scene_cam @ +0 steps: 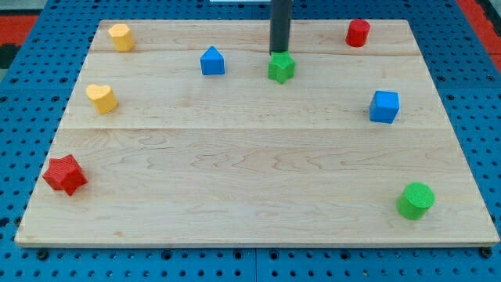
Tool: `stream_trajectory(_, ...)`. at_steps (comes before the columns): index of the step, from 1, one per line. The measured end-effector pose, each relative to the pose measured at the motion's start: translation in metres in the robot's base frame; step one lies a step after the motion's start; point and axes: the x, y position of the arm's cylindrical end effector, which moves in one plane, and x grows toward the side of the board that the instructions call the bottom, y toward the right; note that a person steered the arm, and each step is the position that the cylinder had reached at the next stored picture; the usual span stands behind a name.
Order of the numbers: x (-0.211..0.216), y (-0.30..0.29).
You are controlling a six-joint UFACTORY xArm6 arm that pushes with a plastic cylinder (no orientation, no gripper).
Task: Move the red star slightly upwards
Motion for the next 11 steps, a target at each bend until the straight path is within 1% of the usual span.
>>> stream_trajectory(1, 0.046, 0.022)
stream_trajectory(3, 0.168, 0.001)
stream_trajectory(4, 0.224, 0.007)
stream_trajectory(5, 0.274, -0.072)
stream_trajectory(6, 0.314, -0.141)
stream_trajectory(7, 0.295, -0.212)
stream_trajectory(8, 0.255, -0.232)
stream_trajectory(9, 0.261, -0.257)
stream_trajectory(10, 0.290, -0.289)
stream_trajectory(11, 0.262, -0.320)
